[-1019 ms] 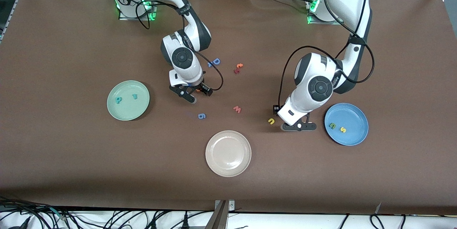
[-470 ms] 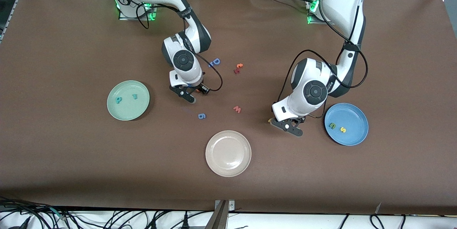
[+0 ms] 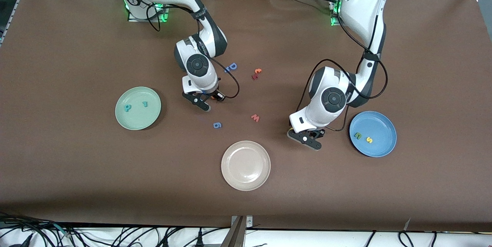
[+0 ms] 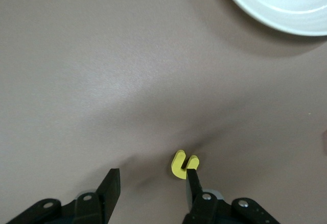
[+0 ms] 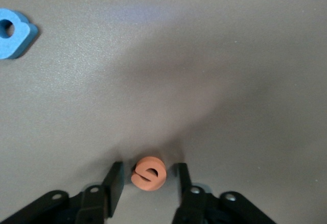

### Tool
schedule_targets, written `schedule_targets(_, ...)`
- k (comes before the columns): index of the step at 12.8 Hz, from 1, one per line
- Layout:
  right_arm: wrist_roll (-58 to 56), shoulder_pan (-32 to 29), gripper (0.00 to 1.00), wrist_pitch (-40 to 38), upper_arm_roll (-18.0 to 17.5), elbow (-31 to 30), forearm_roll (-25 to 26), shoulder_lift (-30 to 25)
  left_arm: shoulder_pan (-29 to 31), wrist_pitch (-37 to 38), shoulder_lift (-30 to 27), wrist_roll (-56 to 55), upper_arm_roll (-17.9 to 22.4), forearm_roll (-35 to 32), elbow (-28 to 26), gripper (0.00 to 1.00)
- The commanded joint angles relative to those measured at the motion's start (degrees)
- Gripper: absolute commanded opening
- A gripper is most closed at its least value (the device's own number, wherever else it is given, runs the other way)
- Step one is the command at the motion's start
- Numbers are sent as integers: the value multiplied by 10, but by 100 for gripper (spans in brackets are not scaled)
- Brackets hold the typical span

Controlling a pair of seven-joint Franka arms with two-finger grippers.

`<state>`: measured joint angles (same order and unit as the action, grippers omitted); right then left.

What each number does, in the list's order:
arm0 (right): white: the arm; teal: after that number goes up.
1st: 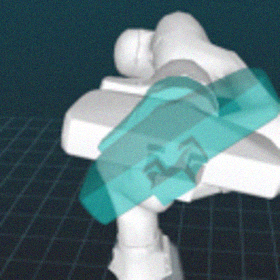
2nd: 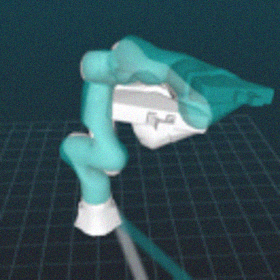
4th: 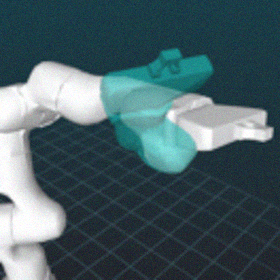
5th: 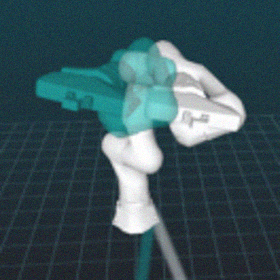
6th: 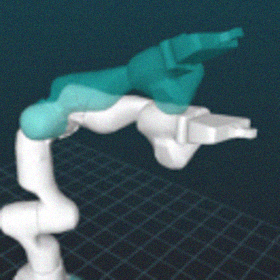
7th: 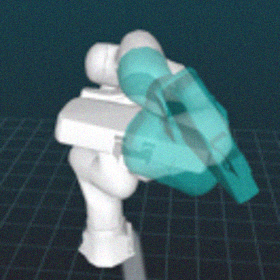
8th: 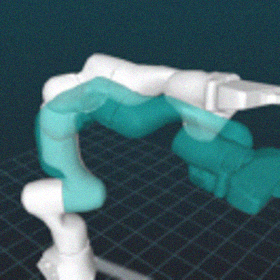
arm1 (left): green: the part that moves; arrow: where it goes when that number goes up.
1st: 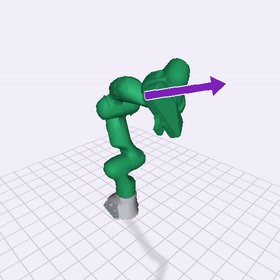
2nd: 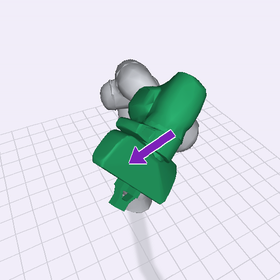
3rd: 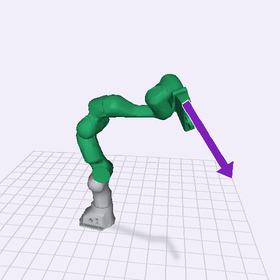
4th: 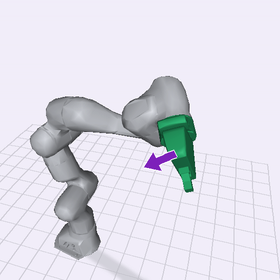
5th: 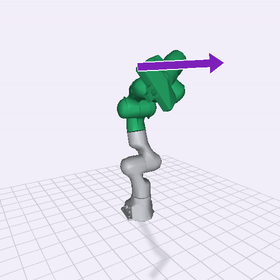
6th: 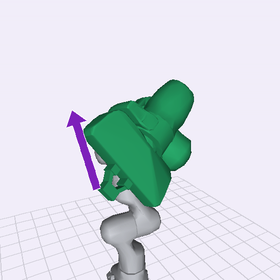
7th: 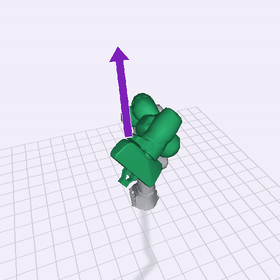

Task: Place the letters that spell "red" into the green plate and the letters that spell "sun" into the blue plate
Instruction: 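Grasp the orange e with the right gripper while the left gripper grasps u, then place the orange e on the green plate while the left gripper carries u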

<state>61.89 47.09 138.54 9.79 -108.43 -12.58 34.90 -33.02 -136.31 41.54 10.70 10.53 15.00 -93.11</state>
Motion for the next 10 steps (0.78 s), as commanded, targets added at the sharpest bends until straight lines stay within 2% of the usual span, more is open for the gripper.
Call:
schedule_targets(1, 3, 8, 23, 9, 6, -11, -3, -5, -6, -14, 19, 11, -11, 13, 16, 60)
schedule_targets(2, 3, 8, 14, 8, 6, -11, -3, -5, -7, -14, 21, 11, -15, 13, 16, 60)
schedule_targets(4, -4, 8, 9, 1, 8, -11, -2, -12, -10, -14, 22, 11, -15, 13, 16, 59)
schedule_targets(7, -47, 6, 9, -73, 41, -7, 3, -61, -13, -14, 30, 13, -15, 7, 16, 59)
schedule_targets(10, -150, 6, 9, -164, 100, -7, 3, -112, -13, -14, 31, 19, -14, 8, 15, 58)
